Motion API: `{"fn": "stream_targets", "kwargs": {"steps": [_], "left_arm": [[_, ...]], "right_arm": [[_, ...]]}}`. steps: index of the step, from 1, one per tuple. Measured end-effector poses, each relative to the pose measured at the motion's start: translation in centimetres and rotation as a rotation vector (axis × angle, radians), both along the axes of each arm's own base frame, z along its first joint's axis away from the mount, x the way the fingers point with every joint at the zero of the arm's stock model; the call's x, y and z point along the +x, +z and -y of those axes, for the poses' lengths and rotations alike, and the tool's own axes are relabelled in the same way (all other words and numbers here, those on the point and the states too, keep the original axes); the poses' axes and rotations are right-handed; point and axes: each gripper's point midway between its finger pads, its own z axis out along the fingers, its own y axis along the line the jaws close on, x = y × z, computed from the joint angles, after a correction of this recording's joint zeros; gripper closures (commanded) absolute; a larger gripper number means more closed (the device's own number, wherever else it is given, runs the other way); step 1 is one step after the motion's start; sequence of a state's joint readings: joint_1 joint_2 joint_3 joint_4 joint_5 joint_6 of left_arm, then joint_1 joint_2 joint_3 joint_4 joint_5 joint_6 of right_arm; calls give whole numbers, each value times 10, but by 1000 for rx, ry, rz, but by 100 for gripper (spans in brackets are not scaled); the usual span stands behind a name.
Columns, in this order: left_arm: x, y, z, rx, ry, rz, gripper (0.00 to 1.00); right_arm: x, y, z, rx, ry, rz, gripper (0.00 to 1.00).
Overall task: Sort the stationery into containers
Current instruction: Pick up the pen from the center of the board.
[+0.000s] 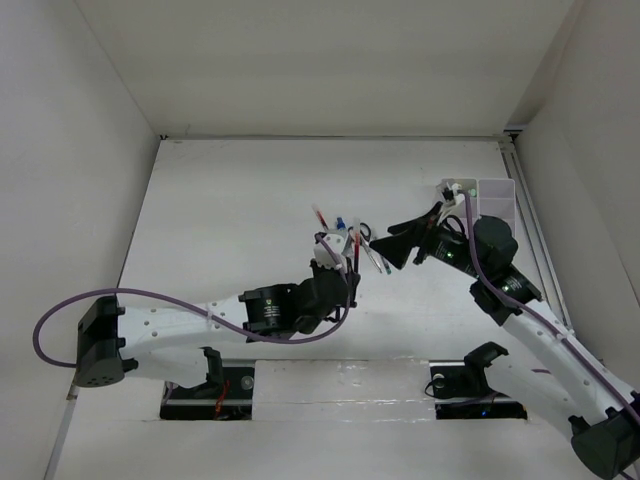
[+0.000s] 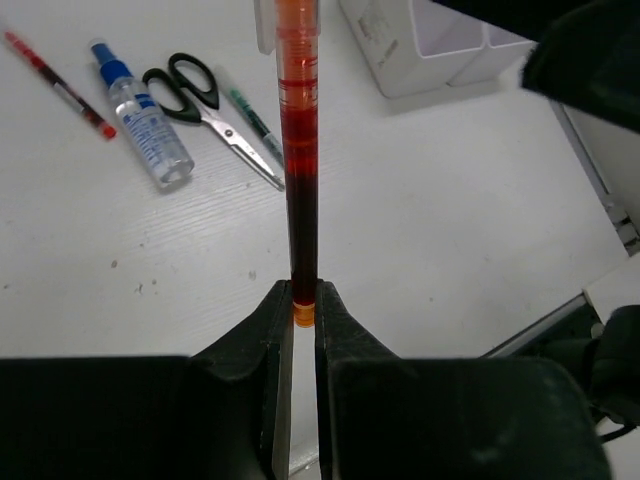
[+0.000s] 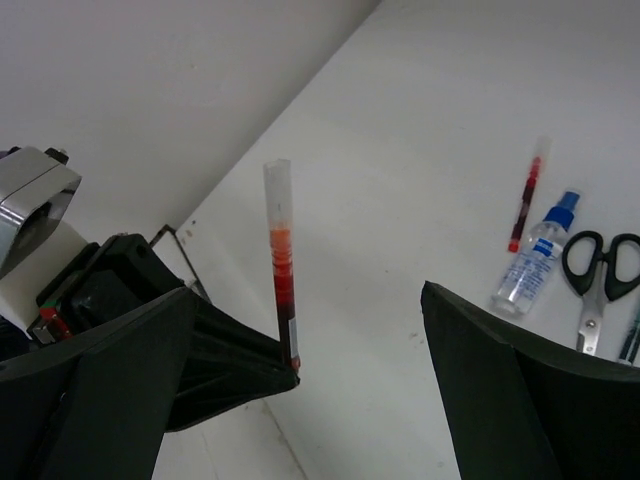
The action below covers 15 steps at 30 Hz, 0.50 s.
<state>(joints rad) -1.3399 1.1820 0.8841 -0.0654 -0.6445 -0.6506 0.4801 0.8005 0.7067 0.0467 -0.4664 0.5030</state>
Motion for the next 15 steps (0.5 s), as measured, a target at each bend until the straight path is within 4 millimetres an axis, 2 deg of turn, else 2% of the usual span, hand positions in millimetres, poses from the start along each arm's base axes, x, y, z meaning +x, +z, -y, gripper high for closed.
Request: {"fn": "stream_targets", "kwargs": {"steps": [6, 8, 9, 10, 12, 13, 14, 15], "left_arm": [[-5, 13, 15, -24, -91, 42, 100], [-7, 15, 18, -28, -115, 48, 100], [-8, 16, 20, -30, -129, 51, 100], [-9, 17, 22, -33, -141, 53, 100], [-11, 19, 25, -39, -160, 58, 100], [-12, 20, 26, -40, -171, 59, 100], [-13, 20, 27, -41, -178, 60, 100], [-13, 20, 28, -39, -186, 60, 100]], "right_arm": [[-8, -2, -19, 29, 69, -14, 0], [-10, -4, -25, 30, 87, -21, 7], [-10, -5, -28, 31, 92, -21, 13], [-10, -5, -30, 35, 93, -25, 23], [-10, -7, -35, 34, 103, -28, 37], [-11, -7, -37, 34, 106, -28, 46], [-11, -8, -39, 33, 106, -27, 59], [-11, -7, -40, 34, 106, -25, 86]]}}
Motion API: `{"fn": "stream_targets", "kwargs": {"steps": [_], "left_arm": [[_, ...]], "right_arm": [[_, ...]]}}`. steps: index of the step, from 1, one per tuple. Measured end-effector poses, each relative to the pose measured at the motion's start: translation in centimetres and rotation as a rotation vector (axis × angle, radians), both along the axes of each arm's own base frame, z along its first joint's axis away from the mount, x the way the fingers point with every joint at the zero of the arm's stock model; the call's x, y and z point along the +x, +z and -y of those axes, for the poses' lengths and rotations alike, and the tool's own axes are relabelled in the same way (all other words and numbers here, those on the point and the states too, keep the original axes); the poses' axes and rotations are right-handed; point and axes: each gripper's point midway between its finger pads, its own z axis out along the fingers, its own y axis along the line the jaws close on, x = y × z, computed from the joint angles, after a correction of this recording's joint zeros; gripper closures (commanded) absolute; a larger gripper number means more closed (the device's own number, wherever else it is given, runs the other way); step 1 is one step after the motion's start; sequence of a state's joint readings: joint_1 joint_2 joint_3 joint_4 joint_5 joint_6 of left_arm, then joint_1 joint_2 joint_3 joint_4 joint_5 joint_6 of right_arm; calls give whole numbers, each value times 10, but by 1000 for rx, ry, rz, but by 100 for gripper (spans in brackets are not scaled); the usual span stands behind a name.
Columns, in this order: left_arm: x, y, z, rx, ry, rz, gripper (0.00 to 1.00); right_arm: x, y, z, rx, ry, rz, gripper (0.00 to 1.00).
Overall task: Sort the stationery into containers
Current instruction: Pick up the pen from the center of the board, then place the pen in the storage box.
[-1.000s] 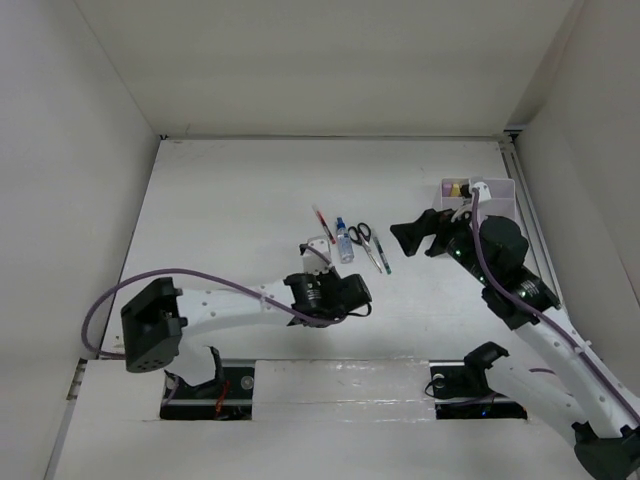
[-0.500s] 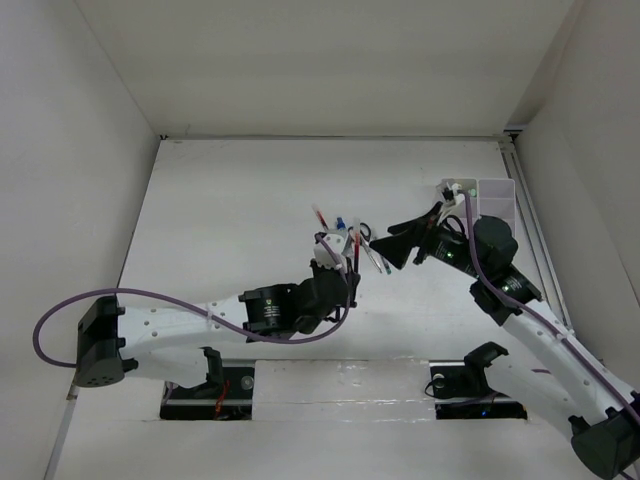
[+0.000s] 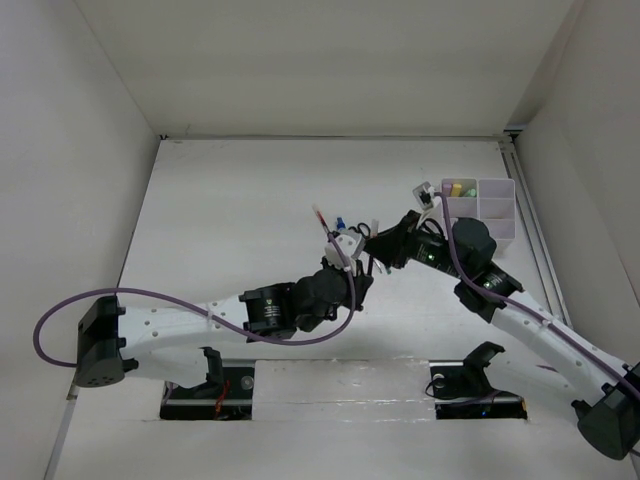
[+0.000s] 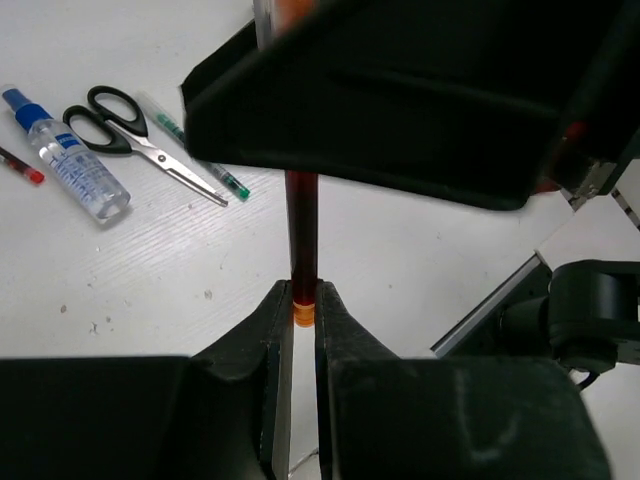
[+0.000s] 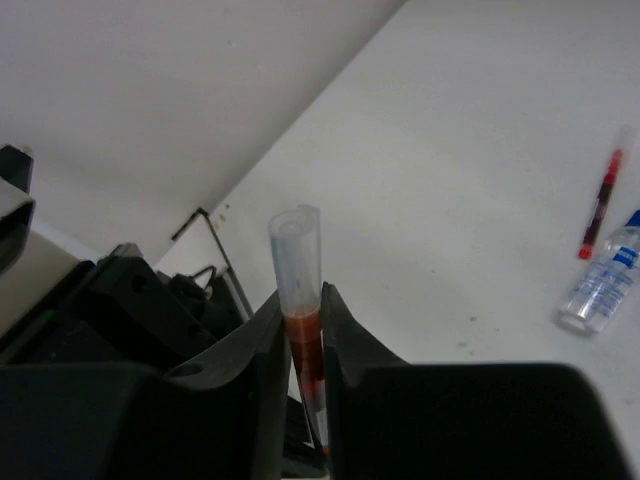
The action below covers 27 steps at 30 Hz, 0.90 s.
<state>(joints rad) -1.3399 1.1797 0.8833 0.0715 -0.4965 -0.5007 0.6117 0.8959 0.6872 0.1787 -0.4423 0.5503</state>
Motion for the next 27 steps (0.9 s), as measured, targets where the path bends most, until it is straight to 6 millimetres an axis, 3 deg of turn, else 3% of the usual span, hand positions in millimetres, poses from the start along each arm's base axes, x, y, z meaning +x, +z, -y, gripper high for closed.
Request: {"fn": "stream_targets", "kwargs": {"steps": [1, 3, 4, 5, 6, 7, 12, 15, 21, 27], "left_arm": [[0, -1, 0, 3, -5, 0, 100], [0, 0, 1, 1, -6, 4, 97], [0, 0, 1, 0, -4, 5, 71], [1, 0, 1, 7, -5, 11, 53], [1, 0, 0, 10, -3, 13, 20], [2, 0, -1, 15, -1, 17, 0], [7, 1, -11, 19, 52, 18, 0], [10, 4, -25, 24, 100, 15, 0], [17, 8, -62, 63, 253, -30, 0], [17, 4, -96, 118, 359, -65, 0]], "right_arm": [[0, 1, -1, 3, -1, 3, 99], [3, 0, 0, 0, -19, 6, 100], [5, 1, 1, 0, -33, 7, 100], [6, 1, 1, -2, -39, 10, 100], [7, 1, 2, -4, -49, 16, 100], [10, 0, 4, -9, -67, 21, 100], [33, -9, 19, -71, -202, 49, 100], [54, -16, 39, -122, -317, 67, 100], [104, -22, 108, -264, -616, 156, 100], [140, -33, 183, -397, -829, 181, 100]]}}
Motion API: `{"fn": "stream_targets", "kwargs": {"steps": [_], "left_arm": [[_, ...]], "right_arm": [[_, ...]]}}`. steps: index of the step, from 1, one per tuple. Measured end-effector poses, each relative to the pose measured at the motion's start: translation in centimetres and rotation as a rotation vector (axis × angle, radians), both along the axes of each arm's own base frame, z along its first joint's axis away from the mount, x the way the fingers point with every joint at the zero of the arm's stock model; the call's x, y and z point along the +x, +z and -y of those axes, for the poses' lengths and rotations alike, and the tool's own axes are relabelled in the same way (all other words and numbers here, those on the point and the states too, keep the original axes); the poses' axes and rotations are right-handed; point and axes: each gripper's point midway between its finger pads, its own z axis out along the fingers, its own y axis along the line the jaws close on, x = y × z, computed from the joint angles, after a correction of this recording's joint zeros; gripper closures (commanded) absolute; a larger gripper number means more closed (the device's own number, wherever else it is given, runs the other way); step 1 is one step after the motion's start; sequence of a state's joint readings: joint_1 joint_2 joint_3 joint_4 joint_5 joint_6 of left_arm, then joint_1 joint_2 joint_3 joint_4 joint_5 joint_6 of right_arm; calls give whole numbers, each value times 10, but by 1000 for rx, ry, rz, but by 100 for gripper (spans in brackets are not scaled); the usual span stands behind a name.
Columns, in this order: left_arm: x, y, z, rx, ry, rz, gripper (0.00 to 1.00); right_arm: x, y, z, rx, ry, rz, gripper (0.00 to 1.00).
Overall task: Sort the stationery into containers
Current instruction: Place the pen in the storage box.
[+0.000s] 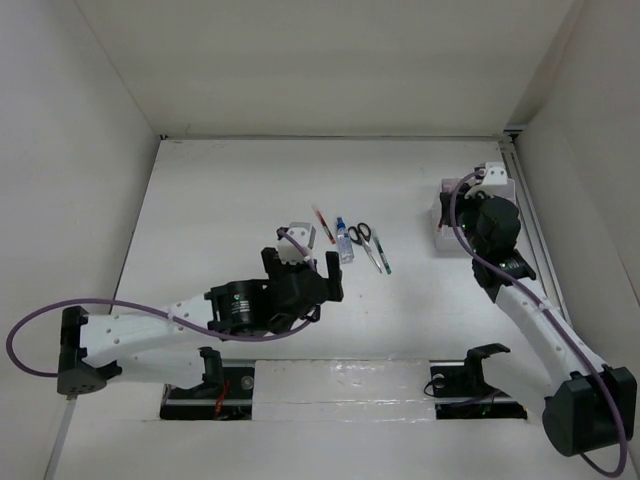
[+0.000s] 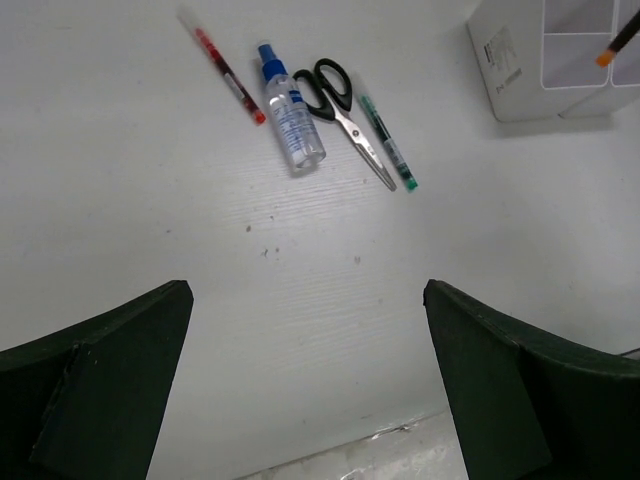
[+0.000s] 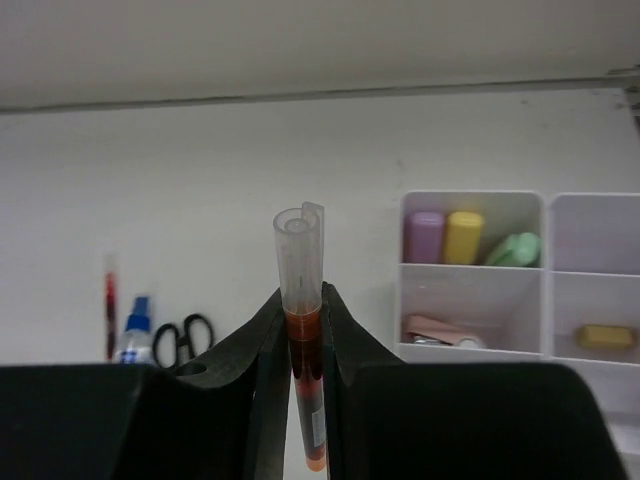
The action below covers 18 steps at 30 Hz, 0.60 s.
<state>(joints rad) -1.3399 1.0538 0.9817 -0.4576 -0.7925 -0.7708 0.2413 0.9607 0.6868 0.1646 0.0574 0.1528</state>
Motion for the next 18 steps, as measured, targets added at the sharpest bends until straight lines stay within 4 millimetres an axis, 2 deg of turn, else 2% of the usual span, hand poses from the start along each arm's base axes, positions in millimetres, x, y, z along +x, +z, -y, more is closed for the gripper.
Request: {"fn": "stream_targets", "kwargs": {"steps": [4, 6, 10, 18], "left_arm": [[-3, 1, -19, -17, 25, -4, 0], [-5, 0, -29, -32, 31, -4, 0], [-8, 0, -40, -59, 33, -2, 0], [-9, 7, -43, -93, 31, 6, 0]], "right_arm": [[16, -1, 48, 0, -126, 22, 100], [18, -3, 64, 12, -168, 39, 100], [18, -10, 75, 30, -201, 62, 100], [25, -13, 90, 43, -239, 73, 100]]}}
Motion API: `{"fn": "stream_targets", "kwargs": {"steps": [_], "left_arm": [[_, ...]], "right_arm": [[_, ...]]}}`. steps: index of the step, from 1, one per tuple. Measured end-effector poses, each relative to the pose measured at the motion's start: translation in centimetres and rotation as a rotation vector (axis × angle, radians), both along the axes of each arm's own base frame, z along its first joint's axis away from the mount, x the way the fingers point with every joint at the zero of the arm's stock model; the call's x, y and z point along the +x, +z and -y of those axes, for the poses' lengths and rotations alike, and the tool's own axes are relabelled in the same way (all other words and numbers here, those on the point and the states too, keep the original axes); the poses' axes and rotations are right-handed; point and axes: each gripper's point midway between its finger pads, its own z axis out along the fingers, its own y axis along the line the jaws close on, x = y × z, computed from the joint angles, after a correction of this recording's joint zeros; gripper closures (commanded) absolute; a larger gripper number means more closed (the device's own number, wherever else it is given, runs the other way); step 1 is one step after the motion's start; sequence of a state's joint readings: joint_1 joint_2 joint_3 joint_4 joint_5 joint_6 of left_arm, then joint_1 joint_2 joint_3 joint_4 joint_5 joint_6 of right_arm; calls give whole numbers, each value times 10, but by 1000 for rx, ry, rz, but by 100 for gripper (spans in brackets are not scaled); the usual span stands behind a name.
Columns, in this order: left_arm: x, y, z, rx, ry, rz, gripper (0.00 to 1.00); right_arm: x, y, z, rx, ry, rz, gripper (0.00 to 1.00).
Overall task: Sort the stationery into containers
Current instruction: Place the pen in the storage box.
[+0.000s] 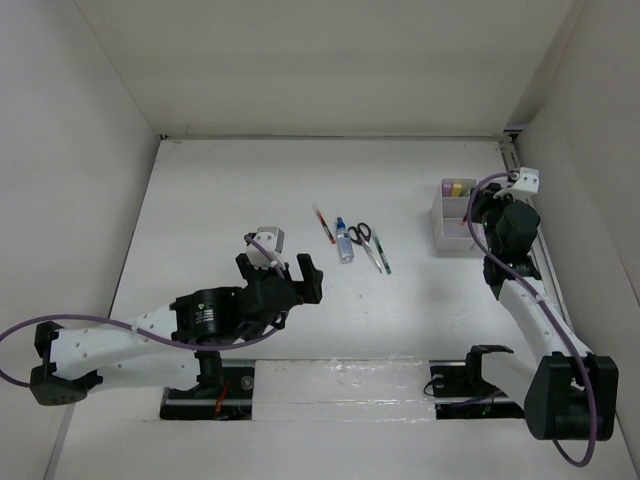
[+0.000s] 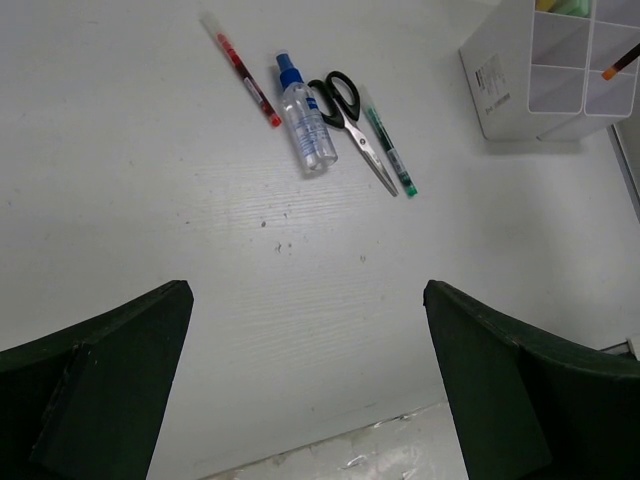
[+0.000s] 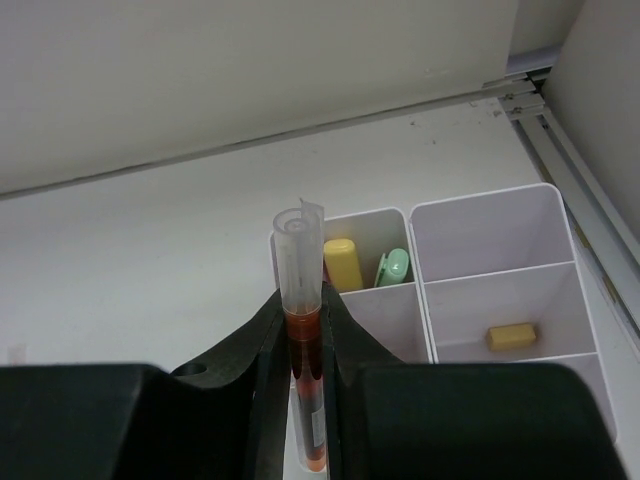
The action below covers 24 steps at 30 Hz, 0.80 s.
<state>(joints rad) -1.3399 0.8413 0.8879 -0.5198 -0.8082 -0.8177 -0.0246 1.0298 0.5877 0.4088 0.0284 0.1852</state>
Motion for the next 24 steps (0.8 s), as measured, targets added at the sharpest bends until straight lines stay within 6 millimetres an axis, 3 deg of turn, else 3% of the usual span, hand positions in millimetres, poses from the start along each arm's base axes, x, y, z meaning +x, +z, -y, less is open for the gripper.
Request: {"fn": "stream_targets", "kwargs": {"steps": [24], "left_arm": [[-2, -4, 2, 5, -12, -8, 0]], "right_arm": [[3, -20, 24, 60, -62, -45, 100]]}}
